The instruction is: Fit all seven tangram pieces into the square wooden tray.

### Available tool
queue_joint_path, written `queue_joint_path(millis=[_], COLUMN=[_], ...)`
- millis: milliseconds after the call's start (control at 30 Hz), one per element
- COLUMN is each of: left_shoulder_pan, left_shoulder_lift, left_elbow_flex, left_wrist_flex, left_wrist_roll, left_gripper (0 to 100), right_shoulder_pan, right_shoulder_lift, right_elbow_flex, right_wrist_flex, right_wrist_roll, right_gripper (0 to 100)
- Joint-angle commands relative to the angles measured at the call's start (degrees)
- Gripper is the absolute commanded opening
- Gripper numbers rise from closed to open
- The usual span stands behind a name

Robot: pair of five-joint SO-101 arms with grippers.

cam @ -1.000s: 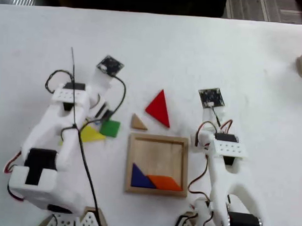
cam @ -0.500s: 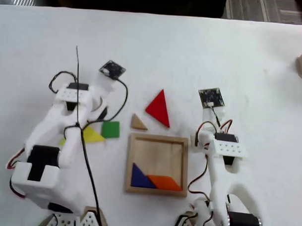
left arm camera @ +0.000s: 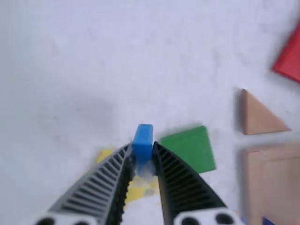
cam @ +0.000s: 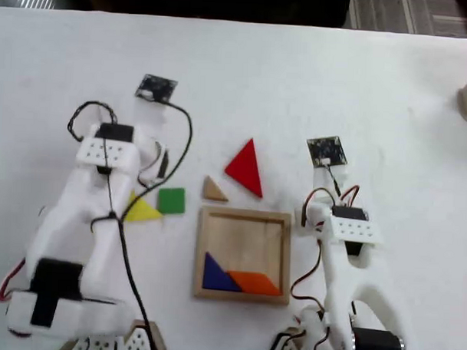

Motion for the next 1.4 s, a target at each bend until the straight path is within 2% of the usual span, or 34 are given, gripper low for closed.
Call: queue_joint_path(millis=[0,100,167,333,467,733,867,1033,1233,1367], left_shoulder_pan=[8.6,16.4,22.1,32.6,37.6,37.8,36.2,30.9,24.2,22.5], left_shoulder_lift=[-10.6,-13.0,-13.2,-13.4,-13.7,-13.7,-13.7,-13.7,-15.3,-23.2], left_elbow_flex=[-2.7,-0.8,2.3,11.8,18.6,21.3,21.3,21.5,19.9,17.1], left_wrist_flex=[8.2,12.6,12.4,3.3,-5.3,-7.3,-7.1,-6.9,-6.4,-1.5], left_wrist_roll=[11.4,17.5,19.3,16.1,17.8,18.4,18.3,18.5,18.3,18.3], left_gripper=[4,4,4,4,4,5,15,30,31,31], right_shoulder_pan=[-0.3,-0.2,-0.2,-0.2,-0.1,-0.1,-0.1,-0.1,-0.2,-0.3], right_shoulder_lift=[-0.7,-0.7,-0.7,-0.7,-0.7,-0.7,-0.7,-0.7,-0.7,-0.7], right_elbow_flex=[-2.4,-2.4,-2.4,-2.4,-2.4,-2.5,-2.5,-2.5,-2.5,-2.5], right_wrist_flex=[0.5,0.5,0.5,0.5,0.5,0.5,0.5,0.5,0.5,0.5], right_wrist_roll=[0.7,0.7,0.7,0.7,0.7,0.8,1.0,1.1,1.1,1.1], right_gripper=[11.9,11.9,11.9,11.9,11.9,11.9,11.9,11.9,11.9,11.9])
